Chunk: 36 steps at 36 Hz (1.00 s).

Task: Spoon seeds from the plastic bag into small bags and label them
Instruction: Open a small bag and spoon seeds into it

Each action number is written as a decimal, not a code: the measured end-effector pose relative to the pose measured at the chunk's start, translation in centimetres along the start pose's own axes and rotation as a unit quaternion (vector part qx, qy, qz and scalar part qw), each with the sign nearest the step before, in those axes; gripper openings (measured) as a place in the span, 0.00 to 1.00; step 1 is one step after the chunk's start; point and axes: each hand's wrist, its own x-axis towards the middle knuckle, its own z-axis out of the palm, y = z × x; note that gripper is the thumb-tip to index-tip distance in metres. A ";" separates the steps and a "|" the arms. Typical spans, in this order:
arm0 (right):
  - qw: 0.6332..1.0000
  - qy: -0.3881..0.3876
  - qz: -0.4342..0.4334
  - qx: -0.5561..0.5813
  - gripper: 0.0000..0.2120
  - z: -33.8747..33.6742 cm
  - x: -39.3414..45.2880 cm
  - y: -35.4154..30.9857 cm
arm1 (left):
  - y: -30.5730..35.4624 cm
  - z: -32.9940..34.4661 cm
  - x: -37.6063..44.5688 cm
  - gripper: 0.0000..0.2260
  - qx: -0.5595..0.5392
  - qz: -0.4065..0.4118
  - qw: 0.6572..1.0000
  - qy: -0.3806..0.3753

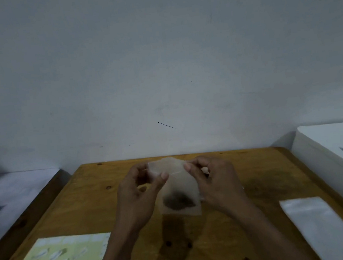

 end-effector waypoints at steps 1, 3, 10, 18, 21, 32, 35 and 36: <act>1.000 -0.004 -0.001 -0.012 0.08 -0.2 0.1 -0.2 | 0.3 -0.4 0.0 0.13 -0.023 0.005 1.000 -0.004; 1.000 0.003 0.001 -0.008 0.09 -0.4 0.2 -0.4 | 0.7 -0.9 0.0 0.08 -0.059 0.015 0.998 -0.020; 0.957 -0.089 0.092 0.261 0.13 -1.4 0.7 -1.7 | 1.3 -1.1 0.3 0.08 -0.121 0.009 0.993 -0.011; 0.933 -0.035 0.132 0.332 0.13 -0.7 0.3 -2.2 | 2.1 -0.8 -0.2 0.11 -0.140 0.002 0.986 -0.087; 0.929 -0.050 0.133 0.343 0.14 -0.9 0.0 -2.4 | 2.3 -0.6 -0.3 0.10 -0.139 0.001 0.988 -0.063; 0.906 -0.056 0.155 0.391 0.15 -0.7 -0.8 -2.2 | 2.7 0.7 -0.9 0.09 -0.140 0.000 0.989 -0.040; 0.904 -0.057 0.160 0.392 0.15 -0.9 -0.7 -2.3 | 2.5 0.4 -1.1 0.12 -0.146 -0.007 0.988 -0.052; 0.901 -0.059 0.164 0.397 0.17 -1.0 -0.7 -2.3 | 2.4 0.2 -1.1 0.12 -0.156 -0.014 0.986 -0.058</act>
